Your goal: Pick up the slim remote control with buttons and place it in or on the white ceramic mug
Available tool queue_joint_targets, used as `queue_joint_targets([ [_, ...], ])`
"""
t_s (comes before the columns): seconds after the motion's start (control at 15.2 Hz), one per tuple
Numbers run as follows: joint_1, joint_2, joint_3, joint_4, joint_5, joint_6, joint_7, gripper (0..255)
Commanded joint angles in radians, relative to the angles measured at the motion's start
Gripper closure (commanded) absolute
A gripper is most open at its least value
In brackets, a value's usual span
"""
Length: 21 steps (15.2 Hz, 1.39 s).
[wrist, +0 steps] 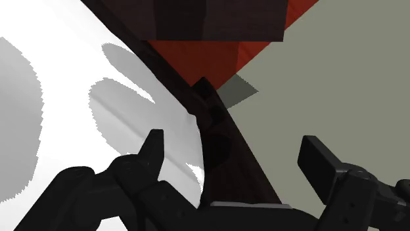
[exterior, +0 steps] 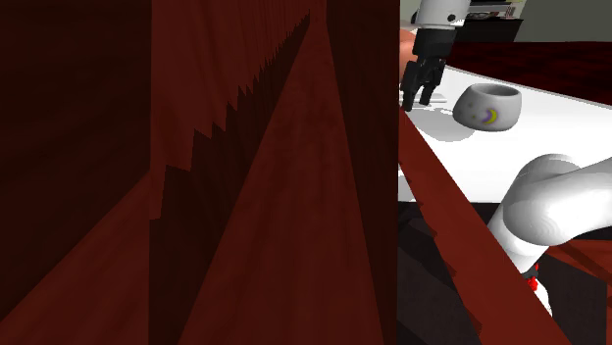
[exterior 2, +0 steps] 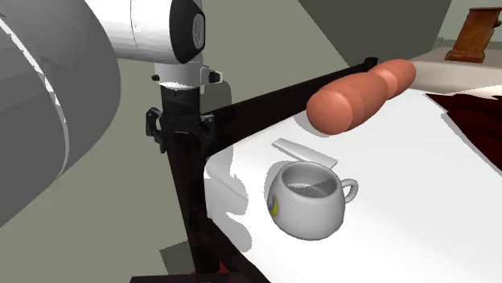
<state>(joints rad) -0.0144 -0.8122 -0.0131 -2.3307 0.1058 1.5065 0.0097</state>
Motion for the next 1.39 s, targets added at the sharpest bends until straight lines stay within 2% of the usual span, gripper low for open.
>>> queue_joint_targets([
  [0.0,0.000,0.000,0.000,0.000,0.000,0.000,0.000,0],
  [0.4,0.005,0.037,-0.149,-0.005,-0.133,0.033,-0.273,0],
  [0.79,0.021,0.136,-0.296,0.047,-0.243,0.093,-0.542,0],
  [1.06,0.045,0.232,-0.394,0.112,-0.290,0.141,-0.719,0],
  [1.32,0.076,0.352,-0.490,0.200,-0.307,0.191,-0.900,0],
])
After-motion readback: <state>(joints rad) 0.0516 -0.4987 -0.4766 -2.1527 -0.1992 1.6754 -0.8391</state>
